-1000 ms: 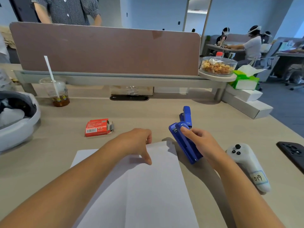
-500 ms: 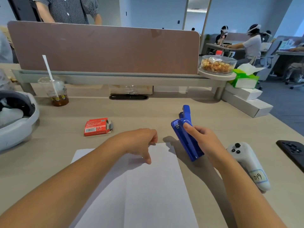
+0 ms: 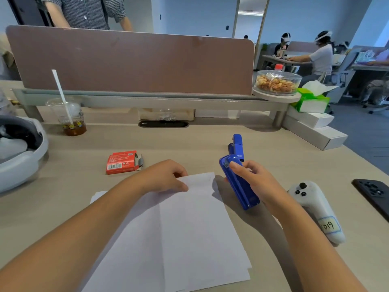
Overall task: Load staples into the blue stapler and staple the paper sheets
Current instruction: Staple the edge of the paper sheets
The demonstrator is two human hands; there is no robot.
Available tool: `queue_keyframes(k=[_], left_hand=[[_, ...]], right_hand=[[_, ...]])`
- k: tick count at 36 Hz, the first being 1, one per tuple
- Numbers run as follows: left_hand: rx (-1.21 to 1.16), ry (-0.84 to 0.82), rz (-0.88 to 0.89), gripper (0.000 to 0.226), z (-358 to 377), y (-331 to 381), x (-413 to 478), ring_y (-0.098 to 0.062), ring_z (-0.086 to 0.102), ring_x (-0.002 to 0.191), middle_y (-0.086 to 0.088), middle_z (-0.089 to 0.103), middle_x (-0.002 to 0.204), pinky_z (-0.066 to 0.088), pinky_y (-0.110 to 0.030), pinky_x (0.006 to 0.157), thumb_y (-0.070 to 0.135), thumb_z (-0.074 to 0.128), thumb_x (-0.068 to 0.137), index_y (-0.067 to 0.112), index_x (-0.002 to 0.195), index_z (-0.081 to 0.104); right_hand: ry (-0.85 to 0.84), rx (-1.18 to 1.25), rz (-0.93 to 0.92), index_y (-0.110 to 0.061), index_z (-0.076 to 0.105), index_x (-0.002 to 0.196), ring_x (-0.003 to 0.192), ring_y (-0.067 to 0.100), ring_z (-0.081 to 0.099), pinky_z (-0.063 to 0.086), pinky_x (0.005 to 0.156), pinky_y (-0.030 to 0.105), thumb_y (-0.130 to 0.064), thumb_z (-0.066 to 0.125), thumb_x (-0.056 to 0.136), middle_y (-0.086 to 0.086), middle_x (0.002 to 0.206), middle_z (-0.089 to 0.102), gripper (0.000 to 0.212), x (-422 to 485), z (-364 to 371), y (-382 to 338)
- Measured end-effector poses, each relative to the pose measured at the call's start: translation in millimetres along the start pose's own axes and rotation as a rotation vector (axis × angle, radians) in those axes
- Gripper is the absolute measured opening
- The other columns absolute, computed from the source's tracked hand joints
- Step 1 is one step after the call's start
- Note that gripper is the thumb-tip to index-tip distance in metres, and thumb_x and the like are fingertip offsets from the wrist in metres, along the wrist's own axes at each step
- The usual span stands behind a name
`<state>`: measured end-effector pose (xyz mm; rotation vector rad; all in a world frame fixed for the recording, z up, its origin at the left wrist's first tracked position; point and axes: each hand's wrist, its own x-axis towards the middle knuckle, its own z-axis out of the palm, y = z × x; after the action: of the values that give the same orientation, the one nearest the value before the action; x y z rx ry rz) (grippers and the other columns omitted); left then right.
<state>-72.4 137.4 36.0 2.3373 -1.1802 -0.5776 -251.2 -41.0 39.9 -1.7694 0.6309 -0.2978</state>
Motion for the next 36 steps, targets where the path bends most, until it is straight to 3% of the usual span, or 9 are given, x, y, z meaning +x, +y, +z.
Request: queue_keyframes(k=[2,5,8,11,18,22,25,31,36], left_hand=[[-0.086,0.064,0.009,0.008,-2.5,-11.9,-3.7,-0.006,0.057,0.067,0.009,0.066,0.073,0.045,-0.025,0.068,0.029,0.072,0.087,0.024,0.081,0.072],[-0.178,0.149,0.023,0.018,-4.1,-29.0,-10.0,-0.004,0.054,0.064,0.014,0.062,0.067,0.042,-0.027,0.068,0.03,0.065,0.093,0.024,0.075,0.067],[-0.284,0.181,0.051,0.016,-4.5,-38.5,-17.5,-0.004,0.056,0.068,0.011,0.065,0.071,0.042,-0.028,0.071,0.026,0.064,0.095,0.02,0.08,0.068],[-0.33,0.205,0.079,0.014,-6.2,-42.6,-22.5,-0.007,0.059,0.072,0.004,0.069,0.076,0.044,-0.028,0.073,0.023,0.065,0.095,0.018,0.083,0.07],[-0.416,0.334,0.116,0.018,-5.7,-50.5,-27.4,-0.007,0.053,0.068,0.003,0.061,0.07,0.041,-0.029,0.071,0.018,0.064,0.095,0.013,0.079,0.07],[-0.464,0.348,0.123,0.014,1.5,-48.0,-33.2,-0.005,0.06,0.074,-0.009,0.071,0.084,0.046,-0.021,0.072,0.017,0.066,0.094,0.012,0.082,0.073],[-0.482,0.353,0.114,0.013,6.0,-42.9,-36.7,-0.001,0.061,0.075,-0.006,0.071,0.085,0.045,-0.011,0.068,0.016,0.065,0.094,0.011,0.085,0.073],[-0.594,0.32,0.083,0.02,10.5,-42.7,-38.5,-0.01,0.05,0.074,-0.011,0.058,0.076,0.04,-0.03,0.073,0.016,0.062,0.094,0.0,0.082,0.067],[-0.589,0.311,0.079,0.02,10.5,-38.9,-41.2,-0.005,0.05,0.072,0.002,0.058,0.074,0.04,-0.025,0.072,0.018,0.062,0.095,0.006,0.081,0.069]], right_hand=[[-0.01,0.058,0.006,-0.009,0.057,0.104,0.079,0.012,0.074,0.057,0.073,0.033,-0.056,0.065,0.076,0.003,0.096,0.077,0.055,-0.4,-0.3,-1.6],[-0.032,0.024,-0.028,-0.013,0.059,0.108,0.077,0.01,0.074,0.058,0.069,0.029,-0.058,0.061,0.074,0.001,0.094,0.077,0.056,-1.7,0.5,-4.1],[-0.07,0.047,-0.07,-0.015,0.06,0.112,0.083,0.025,0.074,0.06,0.079,0.041,-0.052,0.062,0.078,0.004,0.095,0.076,0.051,-2.5,3.0,-7.3],[-0.096,0.067,-0.107,-0.018,0.057,0.113,0.081,0.03,0.074,0.06,0.077,0.048,-0.044,0.063,0.083,0.006,0.098,0.075,0.041,-1.0,5.3,-14.4],[-0.111,-0.388,-0.228,-0.034,0.051,0.102,0.064,0.009,0.065,0.053,0.058,0.019,-0.055,0.068,0.08,-0.004,0.088,0.066,0.034,10.1,21.3,-19.0],[-0.138,-0.536,-0.288,-0.035,0.052,0.103,0.073,0.009,0.063,0.054,0.069,0.026,-0.061,0.068,0.074,-0.012,0.088,0.063,0.042,9.6,30.1,-10.1],[-0.174,-0.565,-0.317,-0.037,0.053,0.102,0.074,0.009,0.061,0.055,0.074,0.032,-0.068,0.065,0.068,-0.015,0.087,0.063,0.047,8.5,35.0,-6.2],[-0.181,-0.58,-0.352,-0.04,0.053,0.102,0.077,0.01,0.062,0.056,0.076,0.036,-0.07,0.064,0.066,-0.015,0.089,0.064,0.049,8.1,41.9,-7.1],[-0.174,-0.588,-0.382,-0.04,0.053,0.102,0.076,0.009,0.062,0.056,0.075,0.035,-0.068,0.066,0.068,-0.017,0.088,0.064,0.046,9.4,44.2,-5.6]])
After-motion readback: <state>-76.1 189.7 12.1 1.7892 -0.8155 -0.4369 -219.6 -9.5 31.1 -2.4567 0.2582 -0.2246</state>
